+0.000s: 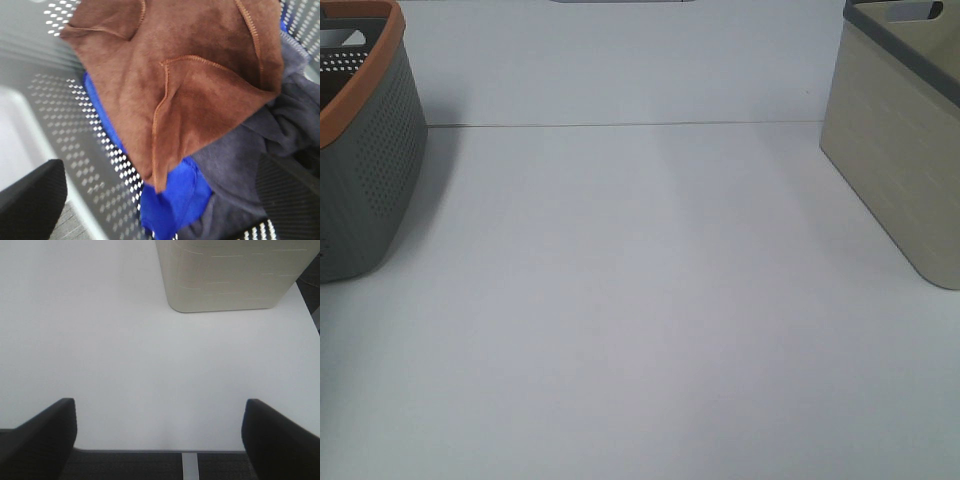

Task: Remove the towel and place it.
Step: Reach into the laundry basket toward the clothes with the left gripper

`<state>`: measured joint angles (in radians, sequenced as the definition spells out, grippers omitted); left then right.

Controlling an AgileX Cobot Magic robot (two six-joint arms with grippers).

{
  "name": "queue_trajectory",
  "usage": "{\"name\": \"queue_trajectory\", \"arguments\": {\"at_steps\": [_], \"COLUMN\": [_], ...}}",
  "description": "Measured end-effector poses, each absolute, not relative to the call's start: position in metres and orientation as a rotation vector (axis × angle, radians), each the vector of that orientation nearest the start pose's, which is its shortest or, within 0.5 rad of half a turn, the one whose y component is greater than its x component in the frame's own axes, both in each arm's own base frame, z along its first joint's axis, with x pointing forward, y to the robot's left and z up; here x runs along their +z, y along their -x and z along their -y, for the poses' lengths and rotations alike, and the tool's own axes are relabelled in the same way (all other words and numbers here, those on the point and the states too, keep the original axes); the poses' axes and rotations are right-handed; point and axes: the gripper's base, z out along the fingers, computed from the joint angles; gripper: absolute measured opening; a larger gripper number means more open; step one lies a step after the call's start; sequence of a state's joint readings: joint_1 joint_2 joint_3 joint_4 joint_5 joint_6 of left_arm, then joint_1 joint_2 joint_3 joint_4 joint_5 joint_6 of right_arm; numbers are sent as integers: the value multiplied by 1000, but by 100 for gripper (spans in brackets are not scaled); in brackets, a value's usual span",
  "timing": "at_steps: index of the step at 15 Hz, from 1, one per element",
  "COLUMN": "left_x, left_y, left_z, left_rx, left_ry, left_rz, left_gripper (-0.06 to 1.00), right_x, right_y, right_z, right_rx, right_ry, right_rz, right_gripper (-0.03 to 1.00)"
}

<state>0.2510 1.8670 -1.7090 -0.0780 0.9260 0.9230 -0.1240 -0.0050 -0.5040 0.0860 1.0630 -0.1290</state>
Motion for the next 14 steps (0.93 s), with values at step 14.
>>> {"name": "queue_trajectory", "arguments": {"at_steps": [14], "left_x": [186], "left_y": [-505], "left_z": [-105], "left_rx": [280], "left_ry": [-957], "left_rz": [-2436], "left_gripper": [86], "right_x": [278], "right_y": [5], "right_z": [-8], "right_rx": [-56], "right_ry": [10], "right_rz": [-2035], "right_gripper": [79]}}
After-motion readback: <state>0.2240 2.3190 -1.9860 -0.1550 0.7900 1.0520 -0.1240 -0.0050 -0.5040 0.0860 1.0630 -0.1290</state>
